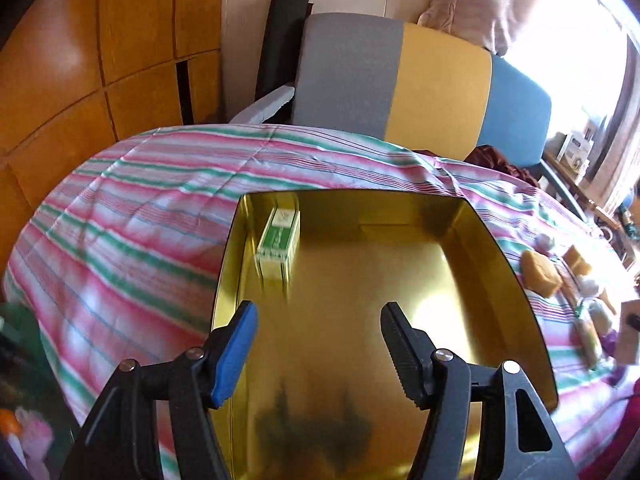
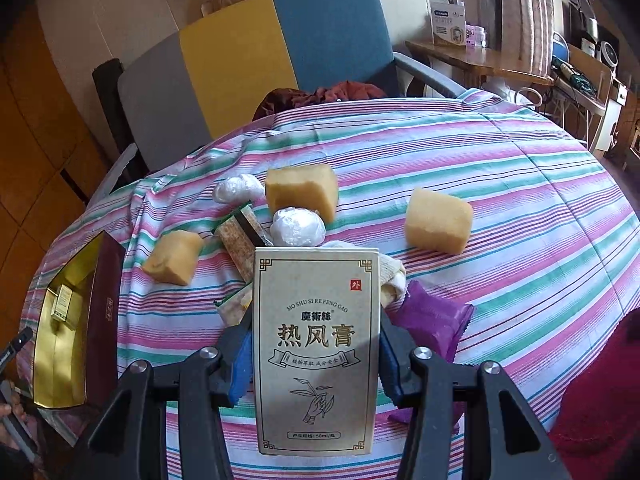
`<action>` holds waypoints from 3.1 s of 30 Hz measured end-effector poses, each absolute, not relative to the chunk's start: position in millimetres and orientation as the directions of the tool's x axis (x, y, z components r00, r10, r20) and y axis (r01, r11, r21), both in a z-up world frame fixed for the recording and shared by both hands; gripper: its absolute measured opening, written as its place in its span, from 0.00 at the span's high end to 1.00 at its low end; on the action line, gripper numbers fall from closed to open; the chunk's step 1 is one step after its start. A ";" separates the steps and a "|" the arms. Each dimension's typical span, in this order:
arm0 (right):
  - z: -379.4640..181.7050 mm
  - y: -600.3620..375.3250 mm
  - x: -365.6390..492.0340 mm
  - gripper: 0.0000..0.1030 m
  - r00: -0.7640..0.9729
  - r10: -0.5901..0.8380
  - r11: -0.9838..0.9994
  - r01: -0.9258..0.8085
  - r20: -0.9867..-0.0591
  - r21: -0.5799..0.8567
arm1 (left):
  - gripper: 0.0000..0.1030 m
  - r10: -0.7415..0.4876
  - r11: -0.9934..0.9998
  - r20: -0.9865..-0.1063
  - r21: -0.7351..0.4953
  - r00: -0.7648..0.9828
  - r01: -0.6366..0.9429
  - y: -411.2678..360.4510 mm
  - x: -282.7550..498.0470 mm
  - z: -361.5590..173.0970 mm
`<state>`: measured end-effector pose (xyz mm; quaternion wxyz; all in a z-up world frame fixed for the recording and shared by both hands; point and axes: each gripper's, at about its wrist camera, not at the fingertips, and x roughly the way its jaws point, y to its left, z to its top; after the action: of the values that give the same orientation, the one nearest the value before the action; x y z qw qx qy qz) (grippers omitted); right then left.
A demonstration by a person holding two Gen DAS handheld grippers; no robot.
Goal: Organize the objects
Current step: 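Lower the white box into the gold tray and open the right tool, then move both tools back toward the remaining items on the cloth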
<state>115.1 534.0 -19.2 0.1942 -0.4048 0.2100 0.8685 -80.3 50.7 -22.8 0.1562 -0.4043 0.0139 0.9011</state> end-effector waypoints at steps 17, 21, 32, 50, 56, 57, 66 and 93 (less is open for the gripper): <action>20.5 306.4 -14.3 0.50 -0.502 -0.314 -0.943 0.063 -0.806 0.328 | 0.35 0.203 -0.979 -0.727 -0.130 -0.656 -0.159 -17.7 -43.2 -27.2; -2.4 235.3 -60.5 0.50 -0.374 -0.390 -0.920 0.123 -0.842 0.372 | 0.34 0.183 -0.983 -0.725 -0.141 -0.664 -0.117 -37.6 -40.0 -27.0; -76.3 155.7 -150.0 0.49 -0.223 -0.411 -0.893 -0.098 -0.884 0.440 | 0.32 0.163 -0.980 -0.733 -0.196 -0.660 -0.023 -79.4 -37.4 -38.5; -41.3 187.7 -95.7 0.37 -0.384 -0.464 -0.874 0.050 -0.798 0.484 | 0.22 0.144 -0.985 -0.704 -0.169 -0.695 -0.033 -69.1 -28.0 -24.2; -23.7 199.2 -57.9 0.30 -0.489 -0.333 -0.941 0.124 -0.806 0.314 | 0.18 0.141 -0.989 -0.681 -0.134 -0.718 -0.067 -52.9 -21.0 -12.0; -21.6 201.8 -52.3 0.30 -0.506 -0.315 -0.948 0.129 -0.803 0.291 | 0.17 0.140 -0.989 -0.677 -0.128 -0.722 -0.072 -50.3 -19.6 -10.3; -9.9 232.4 -11.1 0.20 -0.609 -0.185 -0.983 0.097 -0.771 0.159 | 0.13 0.173 -0.984 -0.657 -0.079 -0.734 -0.161 -14.4 -9.6 0.0; -6.3 489.4 89.8 0.19 -0.565 0.259 -0.897 -0.441 -0.783 0.022 | 0.12 0.355 -0.884 -0.687 -0.025 -0.634 -0.467 113.4 -4.2 3.7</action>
<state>89.8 489.4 -6.3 0.1992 -0.4214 0.1079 0.8781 -4.2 113.4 3.7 0.2281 -0.3616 0.0778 0.9007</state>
